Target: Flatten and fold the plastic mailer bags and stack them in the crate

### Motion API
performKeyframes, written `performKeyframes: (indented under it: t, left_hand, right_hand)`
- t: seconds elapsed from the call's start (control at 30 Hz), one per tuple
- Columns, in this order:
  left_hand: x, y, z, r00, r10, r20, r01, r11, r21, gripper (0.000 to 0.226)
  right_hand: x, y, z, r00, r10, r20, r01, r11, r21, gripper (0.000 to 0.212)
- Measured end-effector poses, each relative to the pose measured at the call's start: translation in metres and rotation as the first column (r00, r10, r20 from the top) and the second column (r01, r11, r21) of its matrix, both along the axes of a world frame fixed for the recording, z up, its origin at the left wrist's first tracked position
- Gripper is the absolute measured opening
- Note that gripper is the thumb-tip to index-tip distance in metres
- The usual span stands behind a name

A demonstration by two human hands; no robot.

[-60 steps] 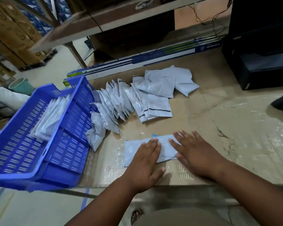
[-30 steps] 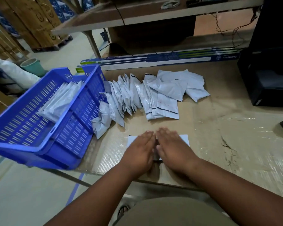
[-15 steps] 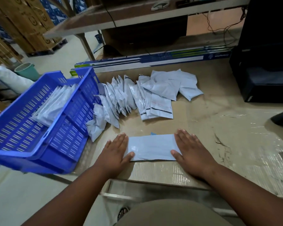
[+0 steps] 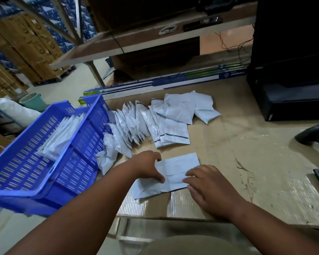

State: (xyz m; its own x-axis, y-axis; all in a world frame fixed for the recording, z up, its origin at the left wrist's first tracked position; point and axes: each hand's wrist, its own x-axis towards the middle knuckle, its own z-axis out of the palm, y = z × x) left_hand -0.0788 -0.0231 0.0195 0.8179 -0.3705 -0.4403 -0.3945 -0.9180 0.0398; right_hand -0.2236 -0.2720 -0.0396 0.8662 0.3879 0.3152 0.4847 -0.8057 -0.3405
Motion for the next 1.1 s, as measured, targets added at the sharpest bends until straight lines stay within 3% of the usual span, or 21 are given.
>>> performKeyframes:
  t: [0.1, 0.17, 0.3, 0.57, 0.73, 0.93, 1.1]
  left_hand:
    - [0.007, 0.002, 0.015, 0.996, 0.055, -0.069, -0.063, 0.991, -0.114, 0.043]
    - [0.011, 0.009, 0.027, 0.986, 0.115, -0.123, -0.136, 0.974, -0.179, 0.04]
    - [0.019, 0.026, 0.062, 0.982, 0.176, -0.069, -0.187, 0.957, -0.22, 0.031]
    - [0.042, 0.104, 0.157, 0.931, 0.332, 0.154, -0.278, 0.915, -0.294, 0.041]
    - [0.063, 0.186, 0.205, 0.858, 0.48, 0.183, -0.385, 0.836, -0.39, 0.028]
    - [0.092, 0.275, 0.221, 0.783, 0.6, 0.166, -0.461, 0.738, -0.493, 0.022]
    - [0.121, 0.324, 0.207, 0.759, 0.628, 0.17, -0.493, 0.726, -0.48, 0.027]
  right_hand:
    - [0.002, 0.008, 0.008, 0.999, 0.02, -0.034, -0.021, 0.999, -0.024, 0.027]
    - [0.009, 0.016, 0.011, 0.997, 0.044, -0.065, -0.047, 0.998, -0.035, 0.029]
    - [0.033, 0.044, 0.024, 0.991, 0.115, -0.063, -0.116, 0.993, -0.019, 0.031]
    - [0.111, 0.14, 0.095, 0.975, 0.218, 0.045, -0.22, 0.975, 0.043, 0.033]
    - [0.161, 0.215, 0.14, 0.961, 0.249, 0.117, -0.253, 0.967, 0.017, 0.032]
    - [0.21, 0.309, 0.169, 0.958, 0.218, 0.187, -0.214, 0.976, -0.042, 0.029]
    - [0.237, 0.362, 0.174, 0.974, 0.171, 0.147, -0.152, 0.979, -0.134, 0.043]
